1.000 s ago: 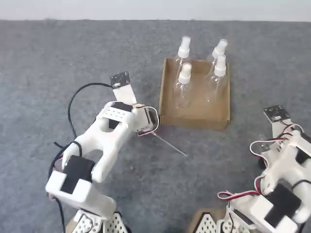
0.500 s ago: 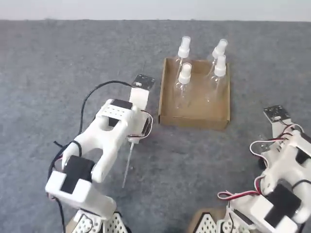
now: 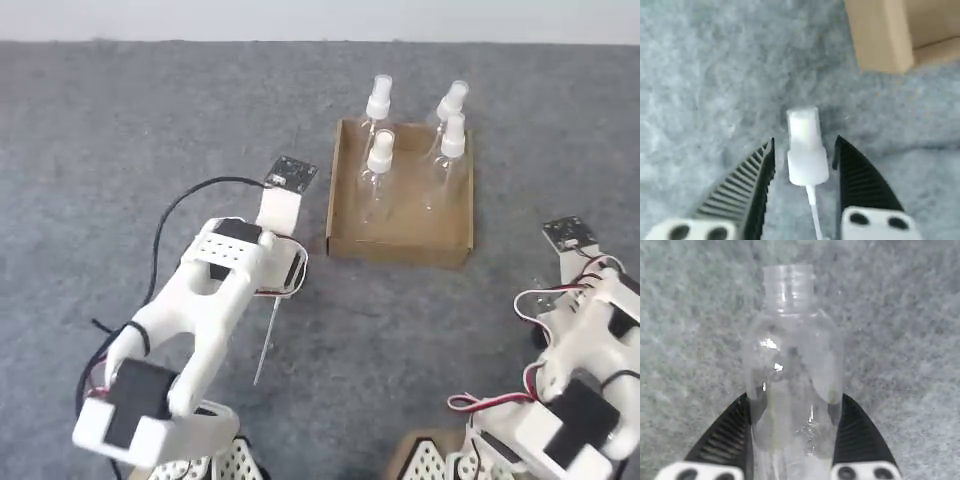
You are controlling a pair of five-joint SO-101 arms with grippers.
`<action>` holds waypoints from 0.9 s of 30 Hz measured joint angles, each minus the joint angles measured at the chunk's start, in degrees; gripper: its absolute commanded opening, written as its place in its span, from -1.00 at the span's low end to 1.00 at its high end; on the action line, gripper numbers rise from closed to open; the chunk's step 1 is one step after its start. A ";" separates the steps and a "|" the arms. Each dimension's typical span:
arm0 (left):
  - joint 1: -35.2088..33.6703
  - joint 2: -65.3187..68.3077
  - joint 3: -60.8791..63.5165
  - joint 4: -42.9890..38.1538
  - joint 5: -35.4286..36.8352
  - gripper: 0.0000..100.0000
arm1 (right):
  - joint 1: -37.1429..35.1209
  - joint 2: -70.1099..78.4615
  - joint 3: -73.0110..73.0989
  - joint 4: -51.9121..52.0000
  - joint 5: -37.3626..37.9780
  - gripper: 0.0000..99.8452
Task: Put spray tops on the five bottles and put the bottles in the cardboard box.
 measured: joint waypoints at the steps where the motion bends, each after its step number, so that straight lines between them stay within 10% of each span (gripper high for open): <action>1: 0.00 0.09 0.00 0.00 0.00 -0.65 | 0.00 0.00 0.00 0.00 0.00 -0.92; 14: 0.26 5.01 -0.88 -2.64 0.00 -0.95 | 0.00 0.00 0.00 0.00 0.00 -0.69; 27: 0.18 -21.89 0.35 10.02 0.00 -0.95 | -2.11 -3.25 -6.07 7.56 -1.85 -0.31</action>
